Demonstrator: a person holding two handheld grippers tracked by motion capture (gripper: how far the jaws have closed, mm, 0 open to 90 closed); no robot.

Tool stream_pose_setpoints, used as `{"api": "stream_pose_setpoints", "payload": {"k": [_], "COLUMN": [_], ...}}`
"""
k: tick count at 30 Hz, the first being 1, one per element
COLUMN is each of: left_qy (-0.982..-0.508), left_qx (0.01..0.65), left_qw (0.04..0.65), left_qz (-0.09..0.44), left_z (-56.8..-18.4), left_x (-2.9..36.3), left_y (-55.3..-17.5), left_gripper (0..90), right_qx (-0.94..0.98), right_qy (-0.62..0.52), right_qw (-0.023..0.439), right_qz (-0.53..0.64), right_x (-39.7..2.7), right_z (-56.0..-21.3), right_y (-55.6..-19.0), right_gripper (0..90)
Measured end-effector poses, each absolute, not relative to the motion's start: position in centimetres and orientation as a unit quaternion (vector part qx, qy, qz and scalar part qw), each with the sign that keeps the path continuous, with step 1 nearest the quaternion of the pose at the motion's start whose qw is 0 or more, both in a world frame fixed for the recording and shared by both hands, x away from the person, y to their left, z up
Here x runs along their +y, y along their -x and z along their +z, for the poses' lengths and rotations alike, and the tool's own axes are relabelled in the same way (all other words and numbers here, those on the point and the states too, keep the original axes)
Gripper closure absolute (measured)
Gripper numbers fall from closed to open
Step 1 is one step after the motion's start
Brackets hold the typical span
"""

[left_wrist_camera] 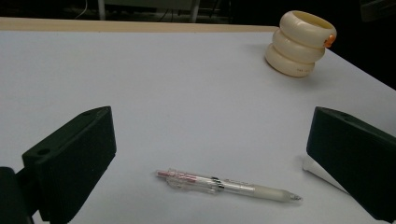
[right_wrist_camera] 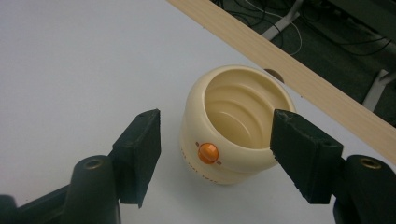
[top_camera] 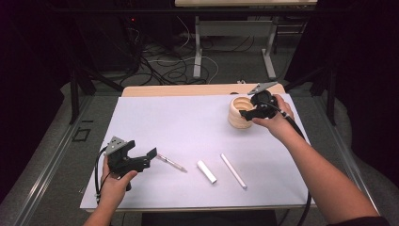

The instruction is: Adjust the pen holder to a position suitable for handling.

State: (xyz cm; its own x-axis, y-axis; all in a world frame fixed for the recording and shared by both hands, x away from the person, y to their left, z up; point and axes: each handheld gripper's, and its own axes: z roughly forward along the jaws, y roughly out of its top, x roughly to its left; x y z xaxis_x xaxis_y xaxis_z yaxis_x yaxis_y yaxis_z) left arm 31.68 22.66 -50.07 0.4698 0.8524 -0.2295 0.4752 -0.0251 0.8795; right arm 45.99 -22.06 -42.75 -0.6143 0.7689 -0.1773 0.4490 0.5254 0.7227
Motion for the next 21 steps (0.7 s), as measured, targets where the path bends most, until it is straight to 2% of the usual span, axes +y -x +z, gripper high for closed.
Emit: {"api": "stream_pose_setpoints", "payload": {"k": [9, 21], "left_qy": [-0.691, -0.689], "left_qx": [0.482, 0.486], "left_qw": [0.505, 0.504], "left_qz": [0.187, 0.185], "left_z": [-50.1, -50.2], "left_x": [22.7, 22.8], "left_y": [-31.7, -31.7], "left_gripper": [1.6, 1.9], "right_qx": [0.843, 0.856], "right_qy": [-0.370, -0.357], "right_qw": [0.232, 0.219], "right_qz": [0.313, 0.302], "right_x": [-21.1, -19.8], "right_z": [-43.8, -45.7], "right_y": [-48.0, -49.6], "right_gripper": [39.5, 42.7]}}
